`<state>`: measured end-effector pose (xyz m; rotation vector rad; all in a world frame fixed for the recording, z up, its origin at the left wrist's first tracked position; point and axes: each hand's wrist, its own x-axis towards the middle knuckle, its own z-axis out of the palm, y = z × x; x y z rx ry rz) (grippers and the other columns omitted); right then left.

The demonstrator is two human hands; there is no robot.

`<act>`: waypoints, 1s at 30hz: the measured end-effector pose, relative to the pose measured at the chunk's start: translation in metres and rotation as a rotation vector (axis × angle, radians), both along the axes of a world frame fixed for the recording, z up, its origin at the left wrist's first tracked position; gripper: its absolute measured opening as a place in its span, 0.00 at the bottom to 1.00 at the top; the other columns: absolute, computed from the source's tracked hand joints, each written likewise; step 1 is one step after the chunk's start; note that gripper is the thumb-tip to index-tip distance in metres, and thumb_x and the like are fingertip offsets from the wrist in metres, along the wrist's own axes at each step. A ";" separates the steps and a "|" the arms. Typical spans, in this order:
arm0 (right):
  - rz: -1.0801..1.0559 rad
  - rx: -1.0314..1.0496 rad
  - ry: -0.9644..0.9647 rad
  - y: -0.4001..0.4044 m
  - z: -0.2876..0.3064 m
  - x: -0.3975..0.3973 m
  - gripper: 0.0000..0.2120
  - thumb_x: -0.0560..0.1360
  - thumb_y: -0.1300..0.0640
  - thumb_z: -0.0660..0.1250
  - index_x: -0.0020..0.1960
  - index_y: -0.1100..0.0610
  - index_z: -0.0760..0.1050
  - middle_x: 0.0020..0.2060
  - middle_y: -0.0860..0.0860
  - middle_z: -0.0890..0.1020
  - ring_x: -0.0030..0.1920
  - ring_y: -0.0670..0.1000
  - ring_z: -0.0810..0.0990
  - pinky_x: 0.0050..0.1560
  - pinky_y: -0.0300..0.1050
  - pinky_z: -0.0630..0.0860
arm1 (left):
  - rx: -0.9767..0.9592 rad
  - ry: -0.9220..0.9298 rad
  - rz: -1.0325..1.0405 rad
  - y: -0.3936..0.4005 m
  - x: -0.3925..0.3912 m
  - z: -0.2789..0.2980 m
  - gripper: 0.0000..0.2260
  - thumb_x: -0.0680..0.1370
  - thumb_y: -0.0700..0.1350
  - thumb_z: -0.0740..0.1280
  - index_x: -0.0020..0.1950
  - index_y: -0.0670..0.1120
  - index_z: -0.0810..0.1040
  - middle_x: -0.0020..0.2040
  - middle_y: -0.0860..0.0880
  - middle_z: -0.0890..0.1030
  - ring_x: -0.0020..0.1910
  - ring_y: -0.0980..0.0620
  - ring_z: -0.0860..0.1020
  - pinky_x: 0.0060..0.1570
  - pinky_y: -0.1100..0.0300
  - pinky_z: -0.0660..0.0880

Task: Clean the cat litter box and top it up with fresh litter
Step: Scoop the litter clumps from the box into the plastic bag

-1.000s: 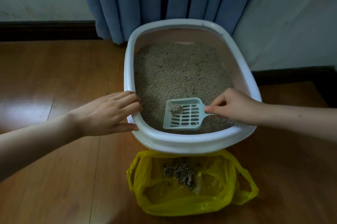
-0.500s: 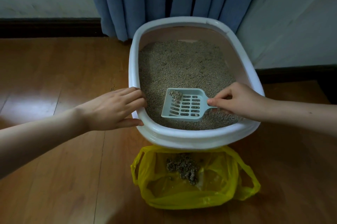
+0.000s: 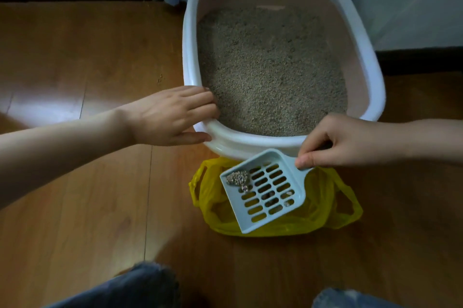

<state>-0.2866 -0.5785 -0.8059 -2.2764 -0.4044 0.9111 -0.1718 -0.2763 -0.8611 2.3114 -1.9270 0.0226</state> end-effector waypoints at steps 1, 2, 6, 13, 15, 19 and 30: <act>0.011 -0.032 0.033 0.001 -0.004 -0.004 0.12 0.74 0.50 0.71 0.37 0.56 0.84 0.23 0.45 0.70 0.26 0.41 0.67 0.28 0.37 0.62 | -0.006 0.005 -0.005 -0.001 -0.002 -0.001 0.19 0.82 0.55 0.58 0.57 0.39 0.75 0.53 0.41 0.76 0.52 0.40 0.76 0.54 0.46 0.74; 0.017 -0.069 0.068 0.002 -0.009 -0.009 0.13 0.74 0.50 0.70 0.35 0.57 0.82 0.23 0.46 0.69 0.26 0.41 0.65 0.28 0.37 0.61 | -0.015 0.009 -0.012 -0.002 -0.004 -0.002 0.19 0.82 0.55 0.57 0.57 0.39 0.75 0.53 0.41 0.76 0.52 0.40 0.76 0.54 0.46 0.74; -0.079 -0.160 0.250 0.005 -0.024 -0.025 0.18 0.75 0.50 0.69 0.31 0.60 0.78 0.21 0.46 0.70 0.24 0.45 0.64 0.26 0.38 0.62 | -0.034 0.011 -0.012 -0.002 -0.010 -0.006 0.19 0.83 0.54 0.56 0.56 0.39 0.75 0.51 0.40 0.76 0.50 0.39 0.77 0.52 0.44 0.75; -0.431 -0.178 0.849 0.009 -0.034 -0.030 0.17 0.80 0.49 0.62 0.38 0.58 0.75 0.21 0.47 0.64 0.18 0.43 0.57 0.19 0.31 0.53 | -0.060 0.027 0.012 -0.002 -0.010 -0.009 0.16 0.83 0.51 0.58 0.56 0.38 0.75 0.50 0.41 0.76 0.48 0.39 0.76 0.49 0.46 0.75; -0.592 -0.126 1.073 0.009 -0.037 -0.029 0.14 0.81 0.53 0.59 0.40 0.59 0.72 0.23 0.46 0.61 0.18 0.41 0.54 0.15 0.32 0.51 | -0.062 0.031 0.016 -0.003 -0.010 -0.010 0.16 0.83 0.51 0.59 0.55 0.38 0.75 0.50 0.41 0.76 0.46 0.40 0.76 0.47 0.46 0.75; -0.774 0.007 1.412 0.012 -0.040 -0.030 0.05 0.74 0.62 0.59 0.41 0.62 0.71 0.22 0.48 0.62 0.15 0.42 0.57 0.12 0.31 0.53 | -0.066 0.029 0.017 -0.004 -0.010 -0.010 0.15 0.83 0.51 0.58 0.55 0.39 0.75 0.49 0.41 0.76 0.46 0.40 0.76 0.47 0.47 0.74; -0.513 -0.059 1.005 0.006 -0.030 -0.020 0.16 0.80 0.48 0.60 0.39 0.57 0.73 0.24 0.46 0.60 0.20 0.41 0.52 0.18 0.32 0.47 | -0.078 0.046 0.037 0.003 -0.002 -0.007 0.15 0.82 0.51 0.61 0.55 0.38 0.76 0.50 0.41 0.76 0.47 0.40 0.77 0.48 0.45 0.76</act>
